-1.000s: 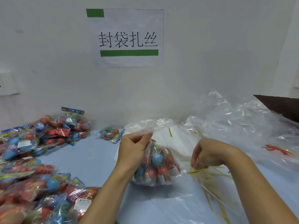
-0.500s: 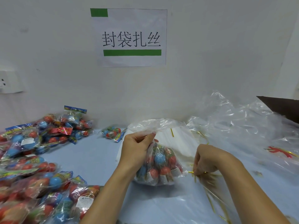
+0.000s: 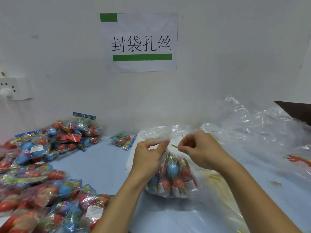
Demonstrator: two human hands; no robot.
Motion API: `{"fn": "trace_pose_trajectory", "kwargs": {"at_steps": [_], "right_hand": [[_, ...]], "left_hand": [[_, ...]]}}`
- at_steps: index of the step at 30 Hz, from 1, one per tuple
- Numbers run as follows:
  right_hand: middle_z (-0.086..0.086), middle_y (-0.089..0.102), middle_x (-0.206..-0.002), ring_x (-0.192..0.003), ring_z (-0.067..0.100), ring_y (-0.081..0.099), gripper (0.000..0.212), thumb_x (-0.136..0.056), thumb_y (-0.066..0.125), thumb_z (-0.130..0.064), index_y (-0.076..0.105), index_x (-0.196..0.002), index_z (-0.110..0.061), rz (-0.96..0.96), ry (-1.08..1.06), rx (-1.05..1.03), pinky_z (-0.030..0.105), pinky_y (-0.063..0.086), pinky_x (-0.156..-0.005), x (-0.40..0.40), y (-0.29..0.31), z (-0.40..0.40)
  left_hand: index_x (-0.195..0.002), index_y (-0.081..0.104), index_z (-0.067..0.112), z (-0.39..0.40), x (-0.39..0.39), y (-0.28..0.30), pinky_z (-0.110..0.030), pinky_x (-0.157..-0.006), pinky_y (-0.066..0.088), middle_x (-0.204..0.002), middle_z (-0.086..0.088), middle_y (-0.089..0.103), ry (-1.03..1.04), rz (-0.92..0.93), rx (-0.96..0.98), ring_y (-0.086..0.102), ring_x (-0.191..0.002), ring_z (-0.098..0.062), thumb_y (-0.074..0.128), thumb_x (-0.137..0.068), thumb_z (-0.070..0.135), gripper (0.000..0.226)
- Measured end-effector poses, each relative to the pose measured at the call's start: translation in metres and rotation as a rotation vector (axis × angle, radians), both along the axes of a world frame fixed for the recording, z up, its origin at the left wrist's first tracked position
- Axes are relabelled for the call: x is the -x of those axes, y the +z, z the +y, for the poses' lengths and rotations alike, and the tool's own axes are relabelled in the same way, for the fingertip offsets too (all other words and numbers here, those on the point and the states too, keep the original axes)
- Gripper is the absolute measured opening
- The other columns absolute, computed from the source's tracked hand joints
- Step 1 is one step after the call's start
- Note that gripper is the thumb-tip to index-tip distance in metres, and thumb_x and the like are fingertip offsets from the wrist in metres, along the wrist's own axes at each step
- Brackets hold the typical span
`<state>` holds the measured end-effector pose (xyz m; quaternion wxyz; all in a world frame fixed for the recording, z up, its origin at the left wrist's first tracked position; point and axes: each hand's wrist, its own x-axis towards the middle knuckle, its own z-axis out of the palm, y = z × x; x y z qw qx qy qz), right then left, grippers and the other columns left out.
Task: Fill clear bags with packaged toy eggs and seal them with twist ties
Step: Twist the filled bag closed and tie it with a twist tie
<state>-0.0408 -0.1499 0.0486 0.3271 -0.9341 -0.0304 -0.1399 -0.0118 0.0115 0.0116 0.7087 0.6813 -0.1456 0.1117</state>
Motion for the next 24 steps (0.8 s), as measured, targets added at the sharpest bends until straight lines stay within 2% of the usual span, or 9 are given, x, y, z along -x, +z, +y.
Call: {"fn": "trace_pose_trajectory", "kwargs": {"at_steps": [4, 7, 9, 11, 13, 17, 21, 24], "right_hand": [[-0.011, 0.072, -0.076, -0.071, 0.000, 0.064, 0.015, -0.092, 0.069, -0.016, 0.075, -0.081, -0.024, -0.014, 0.095, -0.086, 0.008, 0.043, -0.061, -0.005, -0.007, 0.013], [-0.008, 0.073, -0.076, -0.070, 0.002, 0.065, 0.019, -0.093, 0.069, -0.014, 0.074, -0.079, -0.026, -0.009, 0.129, -0.178, 0.009, 0.045, -0.062, -0.005, -0.008, 0.016], [-0.003, 0.076, -0.077, -0.073, 0.010, 0.068, 0.019, -0.093, 0.069, -0.016, 0.077, -0.079, -0.025, 0.008, 0.145, -0.228, 0.020, 0.053, -0.067, -0.003, -0.007, 0.016], [0.004, 0.077, -0.082, -0.084, 0.023, 0.071, 0.016, -0.091, 0.069, -0.015, 0.080, -0.082, -0.022, 0.037, 0.161, -0.276, 0.034, 0.057, -0.079, -0.001, -0.004, 0.013], [0.005, 0.078, -0.086, -0.090, 0.025, 0.072, 0.014, -0.088, 0.069, -0.013, 0.081, -0.085, -0.020, 0.079, 0.174, -0.311, 0.039, 0.057, -0.087, 0.002, -0.001, 0.009], [-0.010, 0.078, -0.080, -0.080, 0.003, 0.072, 0.012, -0.086, 0.071, -0.013, 0.081, -0.084, -0.020, 0.113, 0.145, -0.244, 0.024, 0.057, -0.084, 0.005, 0.003, -0.002], [-0.010, 0.076, -0.076, -0.075, 0.001, 0.069, 0.013, -0.087, 0.071, -0.016, 0.079, -0.078, -0.021, 0.046, 0.094, -0.249, 0.014, 0.052, -0.071, 0.002, 0.002, -0.001], [-0.010, 0.072, -0.067, -0.062, 0.000, 0.064, 0.017, -0.088, 0.072, -0.018, 0.077, -0.072, -0.021, 0.015, 0.127, -0.240, 0.011, 0.048, -0.059, 0.001, 0.000, 0.004]], "left_hand": [[-0.100, 0.079, 0.011, 0.001, -0.001, -0.001, -0.016, -0.078, 0.056, -0.093, 0.007, 0.078, -0.025, -0.034, -0.064, 0.072, -0.091, -0.004, 0.067, -0.093, 0.016, 0.015], [-0.100, 0.079, 0.010, 0.001, -0.003, -0.002, -0.017, -0.078, 0.056, -0.091, 0.006, 0.078, -0.001, -0.048, -0.077, 0.072, -0.089, -0.004, 0.068, -0.093, 0.018, 0.015], [-0.099, 0.078, 0.008, 0.002, -0.003, -0.002, -0.013, -0.072, 0.054, -0.089, 0.006, 0.078, 0.008, -0.052, -0.074, 0.072, -0.085, -0.003, 0.068, -0.092, 0.016, 0.014], [-0.099, 0.078, 0.008, 0.002, -0.003, -0.003, -0.012, -0.070, 0.053, -0.089, 0.005, 0.078, 0.015, -0.056, -0.083, 0.072, -0.084, -0.003, 0.069, -0.092, 0.016, 0.014], [-0.100, 0.078, 0.009, 0.002, -0.003, -0.002, -0.012, -0.071, 0.053, -0.091, 0.005, 0.077, 0.030, -0.059, -0.093, 0.071, -0.085, -0.003, 0.071, -0.090, 0.019, 0.015], [-0.099, 0.077, 0.008, 0.001, -0.004, -0.002, -0.008, -0.068, 0.051, -0.093, 0.007, 0.076, 0.054, -0.062, -0.082, 0.069, -0.083, 0.004, 0.072, -0.088, 0.019, 0.016], [-0.097, 0.078, 0.006, 0.000, -0.002, -0.001, -0.008, -0.067, 0.050, -0.088, 0.007, 0.077, 0.015, -0.063, -0.034, 0.070, -0.081, 0.003, 0.073, -0.088, 0.013, 0.013], [-0.094, 0.078, 0.006, -0.001, 0.002, 0.000, -0.008, -0.069, 0.050, -0.087, 0.007, 0.078, -0.071, -0.088, -0.023, 0.072, -0.082, -0.001, 0.070, -0.090, 0.007, 0.010]]}}
